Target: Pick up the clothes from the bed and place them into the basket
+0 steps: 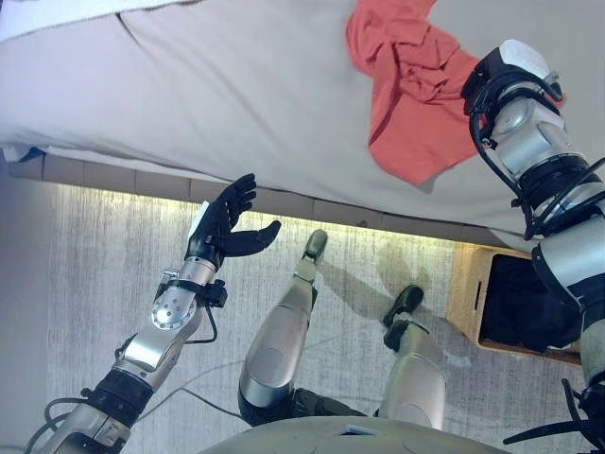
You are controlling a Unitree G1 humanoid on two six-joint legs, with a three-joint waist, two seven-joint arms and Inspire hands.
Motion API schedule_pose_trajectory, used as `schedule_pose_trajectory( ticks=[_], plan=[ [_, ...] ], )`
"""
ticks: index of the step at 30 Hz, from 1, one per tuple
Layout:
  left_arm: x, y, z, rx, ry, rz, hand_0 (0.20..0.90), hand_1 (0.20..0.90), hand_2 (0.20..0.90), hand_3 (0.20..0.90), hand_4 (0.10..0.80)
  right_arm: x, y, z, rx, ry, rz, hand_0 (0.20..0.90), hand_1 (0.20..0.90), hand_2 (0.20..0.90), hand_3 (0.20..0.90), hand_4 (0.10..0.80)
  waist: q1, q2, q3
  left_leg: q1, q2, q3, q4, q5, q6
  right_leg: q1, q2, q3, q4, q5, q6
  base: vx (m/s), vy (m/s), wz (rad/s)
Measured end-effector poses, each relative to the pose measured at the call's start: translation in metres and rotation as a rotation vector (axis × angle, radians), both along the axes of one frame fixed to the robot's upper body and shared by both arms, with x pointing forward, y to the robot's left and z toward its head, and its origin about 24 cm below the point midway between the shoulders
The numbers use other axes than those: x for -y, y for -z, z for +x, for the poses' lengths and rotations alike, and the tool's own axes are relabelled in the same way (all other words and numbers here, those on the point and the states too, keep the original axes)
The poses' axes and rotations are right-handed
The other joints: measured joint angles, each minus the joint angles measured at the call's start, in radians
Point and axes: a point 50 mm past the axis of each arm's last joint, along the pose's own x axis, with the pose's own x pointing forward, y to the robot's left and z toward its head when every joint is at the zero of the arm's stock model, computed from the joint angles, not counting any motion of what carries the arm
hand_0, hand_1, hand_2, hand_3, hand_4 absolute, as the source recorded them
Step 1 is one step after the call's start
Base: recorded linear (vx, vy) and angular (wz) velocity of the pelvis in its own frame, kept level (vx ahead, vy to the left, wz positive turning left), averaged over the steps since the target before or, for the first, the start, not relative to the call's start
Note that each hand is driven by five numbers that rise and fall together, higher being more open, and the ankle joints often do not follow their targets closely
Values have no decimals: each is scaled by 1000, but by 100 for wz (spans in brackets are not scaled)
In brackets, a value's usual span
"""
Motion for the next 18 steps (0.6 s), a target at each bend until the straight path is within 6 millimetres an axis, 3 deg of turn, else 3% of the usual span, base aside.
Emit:
schedule_pose_trajectory(
  ticks=[1,2,9,18],
  plan=[
    [0,0,0,1,0,1,900,900,900,900,800,2,-1,-1,6,-5,0,502,502,502,436,336,-6,0,0,13,0,4,-2,-2,2,13,0,2,-10,2,0,8,40,-10],
    [0,0,1,1,-2,1,900,900,900,900,800,3,-3,-1,17,-9,4,900,900,900,900,800,-9,0,0,23,1,7,-8,-2,3,20,1,5,-17,4,-1,0,31,-10],
    [-1,3,-1,-13,-9,0,900,900,900,900,800,9,-11,-5,77,5,-7,900,900,900,900,800,-27,0,0,15,4,17,-28,-1,2,5,5,13,-29,10,5,-5,11,-4],
    [-4,8,-1,-33,-23,5,900,900,900,900,800,14,-7,-6,58,49,12,900,900,900,900,800,1,1,0,-25,0,2,-32,2,-2,-27,0,-9,-28,9,6,9,-1,6]
  ],
)
